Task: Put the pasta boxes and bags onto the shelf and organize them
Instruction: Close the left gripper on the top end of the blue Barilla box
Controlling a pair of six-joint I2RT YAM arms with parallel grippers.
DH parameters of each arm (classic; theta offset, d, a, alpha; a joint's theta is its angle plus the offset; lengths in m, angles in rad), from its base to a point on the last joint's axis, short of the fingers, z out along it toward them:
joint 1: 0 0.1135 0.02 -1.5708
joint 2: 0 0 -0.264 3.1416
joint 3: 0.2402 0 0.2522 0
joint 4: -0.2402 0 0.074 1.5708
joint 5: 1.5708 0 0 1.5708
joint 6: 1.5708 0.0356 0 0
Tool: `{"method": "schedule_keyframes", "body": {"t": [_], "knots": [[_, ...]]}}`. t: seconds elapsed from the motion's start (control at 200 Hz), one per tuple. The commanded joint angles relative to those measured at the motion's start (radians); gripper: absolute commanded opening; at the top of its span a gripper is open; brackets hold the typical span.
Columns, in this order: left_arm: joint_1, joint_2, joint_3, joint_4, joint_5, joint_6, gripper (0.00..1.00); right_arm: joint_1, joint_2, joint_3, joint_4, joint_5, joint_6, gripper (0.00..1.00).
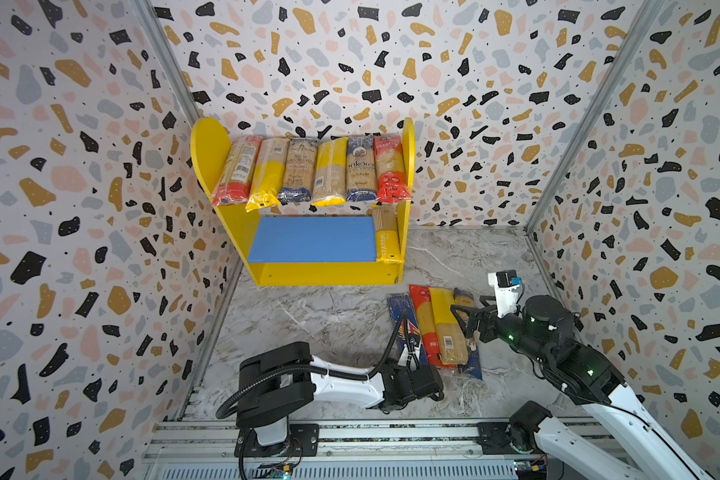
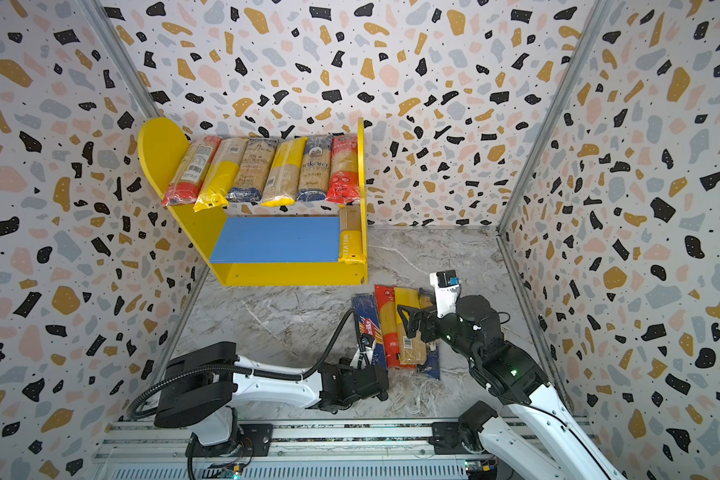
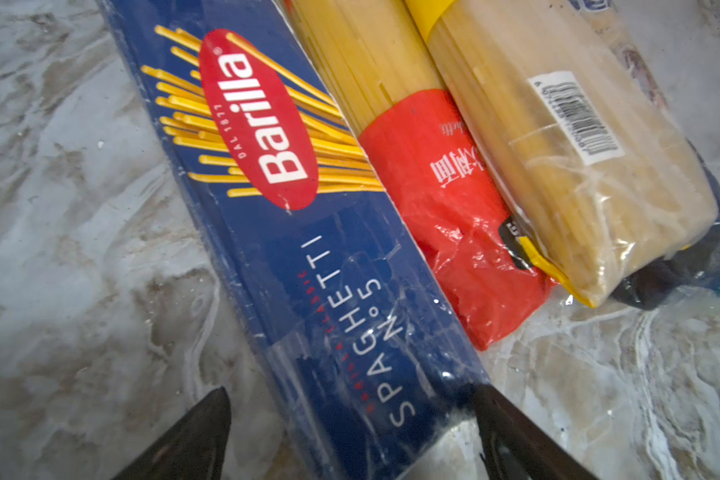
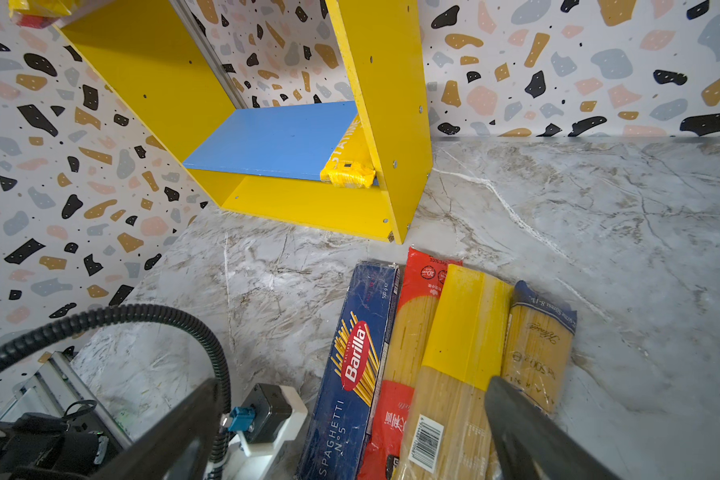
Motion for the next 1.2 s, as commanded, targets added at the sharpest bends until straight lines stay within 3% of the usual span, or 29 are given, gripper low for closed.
{"method": "schedule_keyframes", "body": {"t": [0.0,0.285,0.551,0.851,1.196], "knots": [[-0.011,0.053,0.047,-0.015,0.015,0.004,0.91,0.004,-0.017,-0.005,-0.016,0.010,-0.014,0.99],[-0.004,0.024,-0.005,-0.119,-0.072,-0.030,0.86,0.004,-0.032,-0.009,-0.022,0.021,-0.020,0.99],[0.031,-0.136,-0.169,-0.162,-0.130,-0.076,0.83,0.003,-0.026,-0.022,-0.005,0.009,-0.019,0.99],[0.034,-0.262,-0.193,-0.060,-0.218,0.104,0.96,0.004,-0.026,-0.025,-0.003,0.012,-0.017,0.99],[0.137,-0.151,-0.125,0.032,-0.126,0.196,0.99,0.003,-0.027,-0.016,-0.012,0.026,-0.016,0.99]]}}
